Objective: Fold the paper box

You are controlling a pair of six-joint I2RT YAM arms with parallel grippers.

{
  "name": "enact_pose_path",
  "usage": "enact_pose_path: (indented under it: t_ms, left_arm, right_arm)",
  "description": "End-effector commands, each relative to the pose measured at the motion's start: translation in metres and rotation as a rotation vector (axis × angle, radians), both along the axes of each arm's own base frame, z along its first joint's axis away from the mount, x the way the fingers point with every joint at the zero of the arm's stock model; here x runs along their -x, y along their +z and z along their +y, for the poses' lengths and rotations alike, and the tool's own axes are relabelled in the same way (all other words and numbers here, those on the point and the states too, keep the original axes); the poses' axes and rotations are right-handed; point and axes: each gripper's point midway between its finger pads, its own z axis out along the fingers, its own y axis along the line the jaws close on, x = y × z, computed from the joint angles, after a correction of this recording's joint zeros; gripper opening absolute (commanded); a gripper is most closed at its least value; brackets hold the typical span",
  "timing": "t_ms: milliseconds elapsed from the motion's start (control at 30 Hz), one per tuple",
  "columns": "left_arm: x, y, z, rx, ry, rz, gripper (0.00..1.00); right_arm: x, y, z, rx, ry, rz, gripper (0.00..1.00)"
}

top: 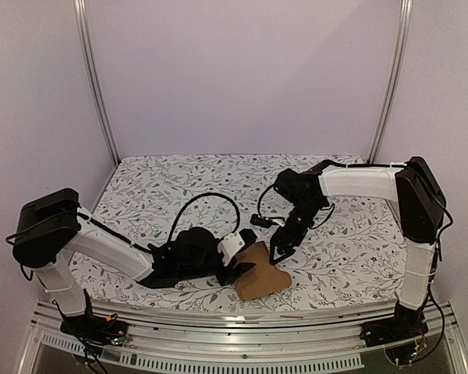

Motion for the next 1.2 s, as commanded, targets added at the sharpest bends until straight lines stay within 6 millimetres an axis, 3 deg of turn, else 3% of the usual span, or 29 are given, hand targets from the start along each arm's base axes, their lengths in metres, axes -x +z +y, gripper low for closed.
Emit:
enact_pose_path:
  t_ms: [0,200,300,433,533,733,867,1033,1167]
  left_arm:
    - [-0.006,0.007,-0.002,0.01,0.004,-0.002,0.53]
    - [-0.022,0.034,0.005,0.0,0.121,-0.01,0.54]
    - [-0.04,0.07,0.021,0.006,0.344,0.013,0.54]
    - [-0.034,0.103,0.045,-0.017,0.519,-0.003,0.54]
    - [-0.021,0.104,0.064,0.033,0.574,0.099,0.55]
    - [0.008,0.082,0.114,0.163,0.698,0.368,0.55]
    - [0.016,0.078,0.153,0.27,0.799,0.422,0.56]
    - [0.019,0.091,0.168,0.284,0.754,0.359,0.56]
    - [0.018,0.1,0.178,0.289,0.756,0.321,0.56]
  right_arm:
    - [-0.005,-0.02,0.0,0.061,-0.013,0.004,0.67]
    - [-0.016,-0.033,-0.01,0.161,-0.022,-0.075,0.67]
    - [-0.019,-0.028,-0.011,0.165,-0.035,-0.094,0.67]
    - [-0.019,-0.018,-0.008,0.14,-0.038,-0.101,0.68]
    - [-0.019,0.008,-0.002,0.081,-0.031,-0.123,0.72]
    - [-0.036,0.082,0.0,-0.026,-0.008,-0.34,0.74]
    - [-0.018,0.109,0.025,-0.138,0.09,-0.36,0.67]
    - [0.014,0.083,0.058,-0.108,0.254,-0.389,0.59]
    - [0.03,0.054,0.068,-0.059,0.323,-0.393,0.53]
